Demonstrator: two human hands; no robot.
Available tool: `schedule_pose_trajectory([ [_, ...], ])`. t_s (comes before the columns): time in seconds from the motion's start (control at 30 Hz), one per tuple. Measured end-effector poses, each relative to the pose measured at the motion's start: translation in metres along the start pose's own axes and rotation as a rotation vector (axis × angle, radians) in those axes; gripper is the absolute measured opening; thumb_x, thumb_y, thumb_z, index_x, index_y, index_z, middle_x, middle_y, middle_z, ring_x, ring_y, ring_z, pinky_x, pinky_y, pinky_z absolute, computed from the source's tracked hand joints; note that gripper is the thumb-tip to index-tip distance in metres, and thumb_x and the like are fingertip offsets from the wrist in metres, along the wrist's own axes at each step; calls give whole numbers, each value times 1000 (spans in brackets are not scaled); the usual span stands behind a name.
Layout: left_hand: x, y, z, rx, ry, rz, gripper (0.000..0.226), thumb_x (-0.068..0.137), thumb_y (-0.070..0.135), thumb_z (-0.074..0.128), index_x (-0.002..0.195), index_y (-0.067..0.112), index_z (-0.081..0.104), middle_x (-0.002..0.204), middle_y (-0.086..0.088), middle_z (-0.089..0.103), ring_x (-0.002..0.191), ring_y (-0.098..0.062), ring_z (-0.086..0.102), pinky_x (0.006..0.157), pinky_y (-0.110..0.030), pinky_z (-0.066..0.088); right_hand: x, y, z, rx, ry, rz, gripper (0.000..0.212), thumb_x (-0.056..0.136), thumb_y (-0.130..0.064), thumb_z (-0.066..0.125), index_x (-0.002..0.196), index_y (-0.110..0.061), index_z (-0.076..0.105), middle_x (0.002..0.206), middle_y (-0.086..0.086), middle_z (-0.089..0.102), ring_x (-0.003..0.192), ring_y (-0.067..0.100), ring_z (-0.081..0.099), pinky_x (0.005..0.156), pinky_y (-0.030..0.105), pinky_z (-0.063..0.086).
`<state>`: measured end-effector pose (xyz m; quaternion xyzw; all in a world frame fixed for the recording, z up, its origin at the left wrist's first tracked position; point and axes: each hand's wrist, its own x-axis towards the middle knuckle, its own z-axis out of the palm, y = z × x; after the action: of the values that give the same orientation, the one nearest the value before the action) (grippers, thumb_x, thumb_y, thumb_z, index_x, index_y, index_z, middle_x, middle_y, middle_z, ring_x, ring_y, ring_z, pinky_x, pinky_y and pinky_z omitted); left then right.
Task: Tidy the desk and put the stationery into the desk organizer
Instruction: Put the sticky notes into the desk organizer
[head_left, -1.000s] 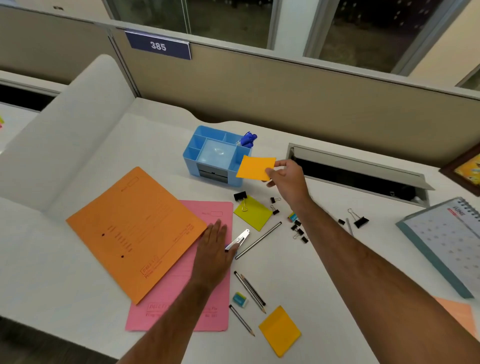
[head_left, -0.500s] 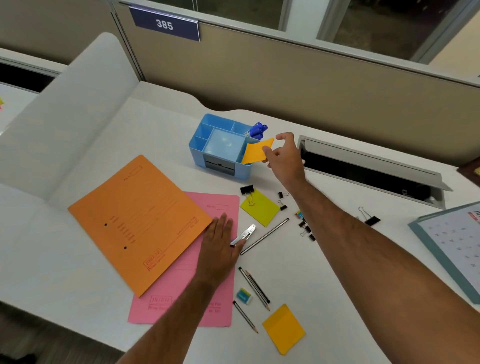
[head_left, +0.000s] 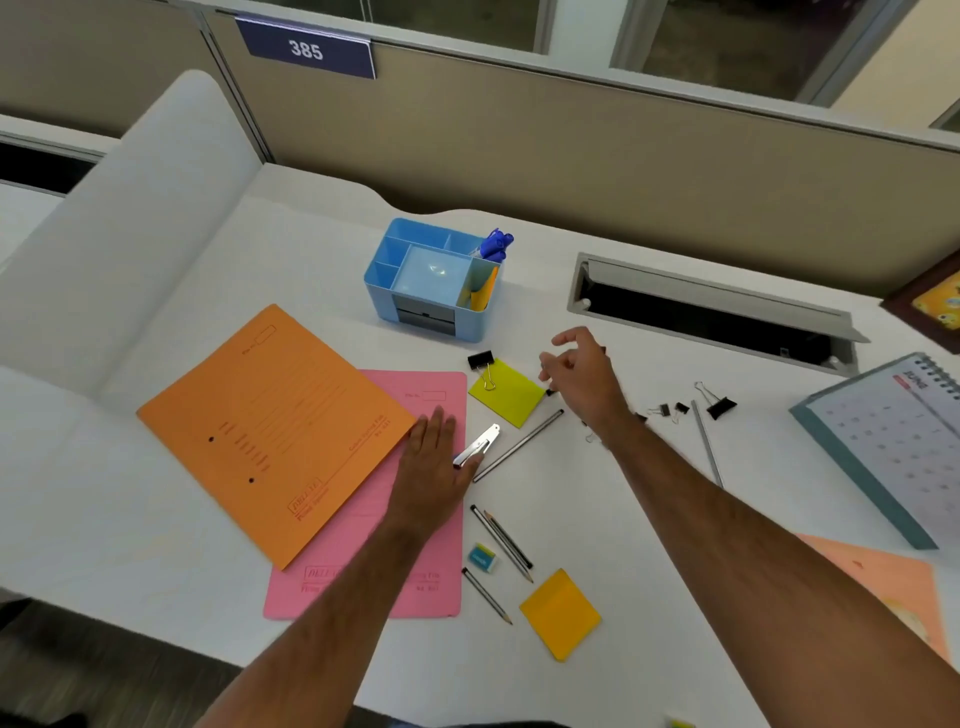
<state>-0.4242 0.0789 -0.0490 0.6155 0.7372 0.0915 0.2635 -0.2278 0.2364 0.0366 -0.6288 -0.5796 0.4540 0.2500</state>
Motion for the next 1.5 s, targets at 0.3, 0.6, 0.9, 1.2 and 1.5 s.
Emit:
schedule_pose_trajectory([
  [0.3, -38, 36, 6, -3, 186, 180, 59, 93, 26, 70, 147, 12, 52, 151, -10, 50, 144, -32, 42, 115, -54, 36, -90, 85, -27, -31, -155, 170, 22, 92, -18, 75, 107, -8, 63, 90, 12, 65, 83, 23, 63, 83, 44, 56],
  [0.6, -85, 68, 39, 144, 86, 415, 19, 84, 38, 76, 92, 22, 69, 101, 3, 64, 108, -27, 60, 89, -45, 41, -163, 137, -42, -289, -436, 118, 41, 73, -26, 92, 101, -13, 65, 92, 2, 63, 82, 14, 57, 80, 34, 51],
  [0.9, -107, 83, 63, 297, -37, 372, 22, 92, 40, 60, 98, 23, 74, 109, 2, 64, 120, -26, 55, 105, -48, 37, -194, 147, -37, -587, -496, -45, 59, 64, -39, 92, 106, -21, 54, 111, -2, 48, 102, 17, 47, 87, 43, 49],
  [1.2, -112, 105, 68, 97, -81, 32, 22, 96, 35, 59, 107, 30, 78, 114, 12, 66, 121, -18, 48, 95, -40, 34, -197, 145, -33, -577, -451, -32, 62, 64, -35, 93, 106, -17, 52, 111, -2, 45, 102, 18, 45, 84, 43, 49],
  [1.5, -110, 118, 68, -102, -56, -73, 16, 91, 34, 63, 97, 26, 75, 91, 12, 73, 97, -12, 63, 82, -33, 21, -194, 145, -33, -549, -464, -7, 59, 65, -28, 93, 95, -22, 43, 107, -4, 41, 98, 18, 40, 83, 43, 47],
])
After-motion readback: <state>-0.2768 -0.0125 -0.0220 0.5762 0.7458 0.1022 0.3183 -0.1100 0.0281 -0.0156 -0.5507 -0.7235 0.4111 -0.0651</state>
